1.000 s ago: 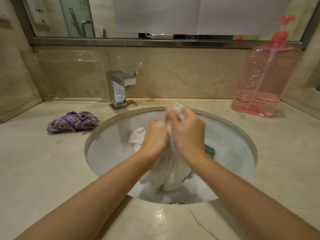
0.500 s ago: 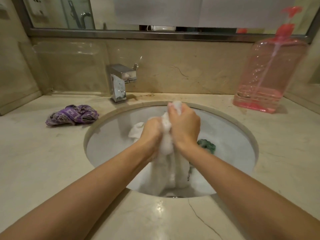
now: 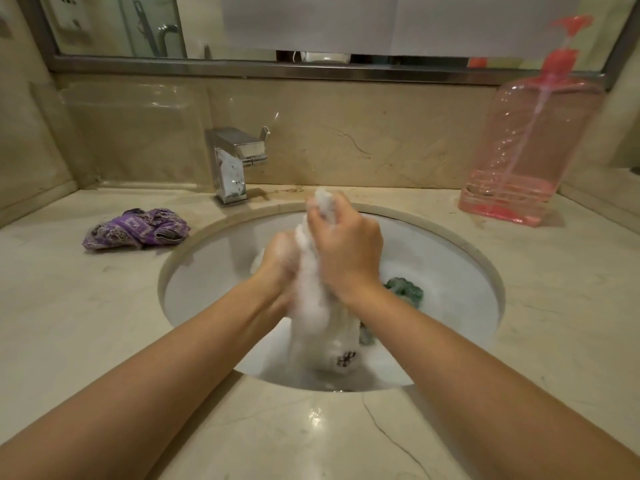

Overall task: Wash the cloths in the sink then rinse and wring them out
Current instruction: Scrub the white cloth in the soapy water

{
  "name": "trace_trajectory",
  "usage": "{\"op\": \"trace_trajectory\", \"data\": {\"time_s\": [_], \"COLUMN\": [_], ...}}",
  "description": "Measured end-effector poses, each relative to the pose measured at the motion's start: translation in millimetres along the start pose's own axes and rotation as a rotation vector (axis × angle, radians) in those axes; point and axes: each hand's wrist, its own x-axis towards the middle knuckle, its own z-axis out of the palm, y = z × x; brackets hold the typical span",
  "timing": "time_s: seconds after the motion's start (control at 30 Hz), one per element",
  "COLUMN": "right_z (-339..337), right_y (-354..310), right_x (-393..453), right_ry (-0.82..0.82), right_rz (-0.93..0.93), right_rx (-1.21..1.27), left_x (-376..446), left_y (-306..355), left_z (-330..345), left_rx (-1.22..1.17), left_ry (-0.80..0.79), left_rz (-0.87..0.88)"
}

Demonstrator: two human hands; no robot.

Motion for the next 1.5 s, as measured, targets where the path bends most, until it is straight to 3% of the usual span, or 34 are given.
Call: {"op": "trace_trajectory", "data": {"time_s": [0.07,0.27,0.37,0.43,0.5,0.6,0.67,0.73,0.8,0.93,1.03,1.13,1.2,1.3,1.37,1.47,1.5], "right_z": [-0.8,-23.1,-24.4,-22.1,-21.8,-25.7,-24.9,-22.6,-26.1,-32.9,-36.0,-34.9,-27.4,-12.0,-8.2,-9.3,-8.0], "right_y": [15.4,43.7,42.1,34.9,36.8,43.3,44.3,46.1,42.6,48.9,48.8,27.4,8.1,4.3,2.1,-8.3,-4.6], "right_x": [11.5,16.0,13.6,10.0,12.6,10.6,8.4,8.9,12.6,18.2,20.3,12.3,4.4,11.7,7.5,-13.5,-10.6], "right_ry": [-0.151,-0.486,-0.674,-0.753,-0.881,-1.107,-0.996,-0.798,-0.623,-0.450,-0.378,-0.244,-0.193,-0.069,-0.098,-0.193,-0.191], "right_rz": [0.239,0.425,0.424,0.553,0.600,0.512,0.490,0.440,0.416,0.462,0.463,0.273,0.141,0.276,0.321,0.077,0.080], "right_rx": [-0.050,-0.296,0.162,0.508,0.516,0.269,0.174,0.286,0.354,0.336,0.279,0.206,0.205,0.215,0.163,0.090,0.066], "left_x": [3.5,13.4,13.5,11.4,10.7,17.7,19.8,19.9,20.0,22.2,21.1,15.0,13.9,12.2,12.5,12.7,10.7], "left_y": [-0.1,5.5,3.8,0.0,-1.9,-3.5,-3.4,-3.4,-0.4,3.4,5.2,7.7,4.4,-5.7,-10.8,-12.5,-10.7], "left_z": [-1.2,-12.4,-10.4,-9.5,-11.7,-21.9,-25.9,-26.2,-25.7,-24.2,-20.6,-17.4,-16.2,-5.1,0.6,-2.0,-1.4], "left_rx": [0.044,0.273,0.350,0.385,0.434,0.706,0.959,1.153,1.164,0.695,0.378,0.181,0.104,0.169,0.173,0.046,0.041], "left_ry": [0.003,0.058,-0.030,-0.096,-0.093,-0.003,-0.003,-0.012,0.013,0.212,0.236,0.204,0.134,0.044,0.030,0.032,0.042], "left_rz": [-0.034,0.054,0.155,0.199,0.254,0.420,0.366,0.247,0.232,0.219,0.157,0.165,0.160,0.171,0.169,0.174,0.154]}}
